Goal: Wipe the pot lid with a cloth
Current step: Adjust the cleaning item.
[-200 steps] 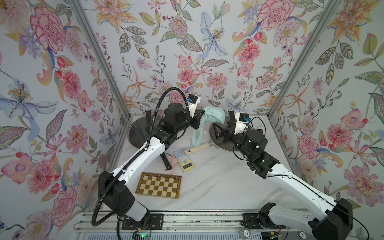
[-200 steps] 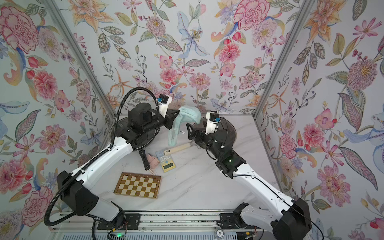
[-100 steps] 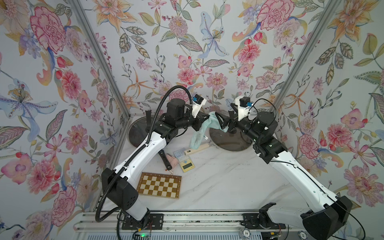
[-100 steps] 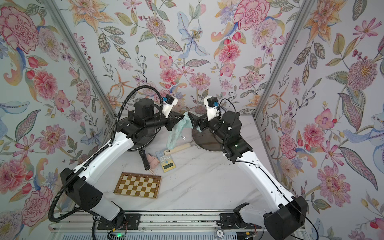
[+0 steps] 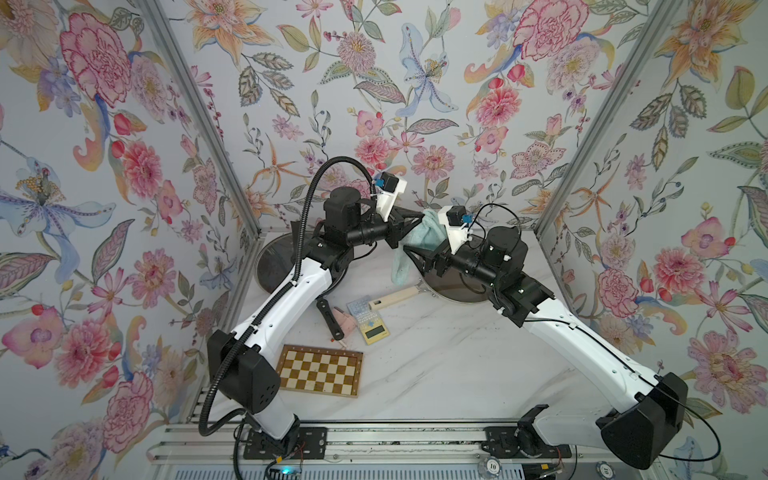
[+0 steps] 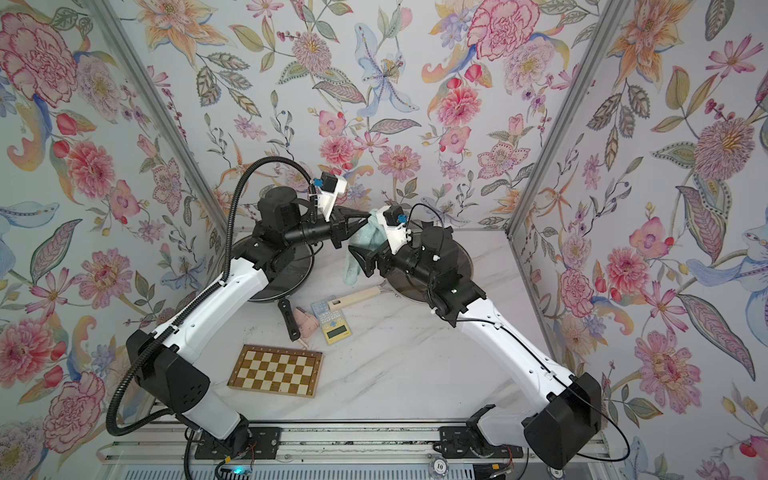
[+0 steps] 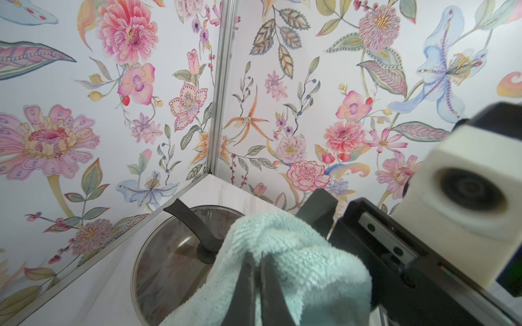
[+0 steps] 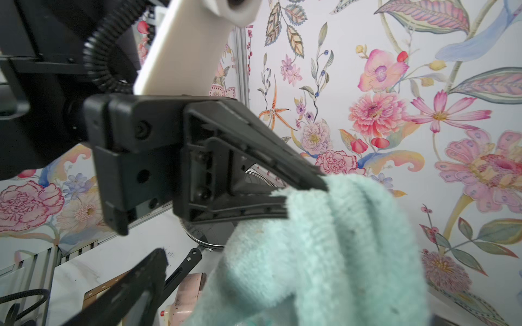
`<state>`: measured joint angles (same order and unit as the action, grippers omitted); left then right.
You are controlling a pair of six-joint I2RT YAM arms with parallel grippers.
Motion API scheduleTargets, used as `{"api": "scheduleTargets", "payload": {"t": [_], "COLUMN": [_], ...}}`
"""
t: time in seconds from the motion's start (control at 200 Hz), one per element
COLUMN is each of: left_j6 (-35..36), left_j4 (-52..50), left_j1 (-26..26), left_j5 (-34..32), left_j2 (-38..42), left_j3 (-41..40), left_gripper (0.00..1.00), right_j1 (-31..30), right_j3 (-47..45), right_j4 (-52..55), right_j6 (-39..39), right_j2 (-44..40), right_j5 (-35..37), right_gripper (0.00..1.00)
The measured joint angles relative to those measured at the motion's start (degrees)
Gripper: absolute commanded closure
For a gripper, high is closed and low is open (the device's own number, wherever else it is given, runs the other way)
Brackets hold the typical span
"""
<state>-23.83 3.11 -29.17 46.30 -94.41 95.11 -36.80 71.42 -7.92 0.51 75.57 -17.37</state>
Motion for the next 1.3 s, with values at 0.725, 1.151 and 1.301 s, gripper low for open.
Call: {"api": "scheduleTargets", "payload": {"t": [0.725,1.151,1.301], "left_j6": [-6.51,11.47,15.74], "left_j4": [6.49,-15.98,-14.29], "left_j1": [0.42,4.24,7.52], "left_j5": [1.31,-33.73,-49.96], "left_j2": [1.88,7.26,10.51], "left_j3": [-4.63,2.25,-2.6], "left_gripper": [1.0,0.34,0.23], "right_j1": [-4.74,0.81,3.1], "right_j3": [-1.31,-0.2,-4.39], "right_j4": [-17.9,-17.75,-15.23], "right_j6": [-5.4,6.82,9.44], "right_j2": [8.11,8.44,3.93], "right_j5": [22.58,26.29,30.73], "right_gripper": [0.87,0.99,0.99]}}
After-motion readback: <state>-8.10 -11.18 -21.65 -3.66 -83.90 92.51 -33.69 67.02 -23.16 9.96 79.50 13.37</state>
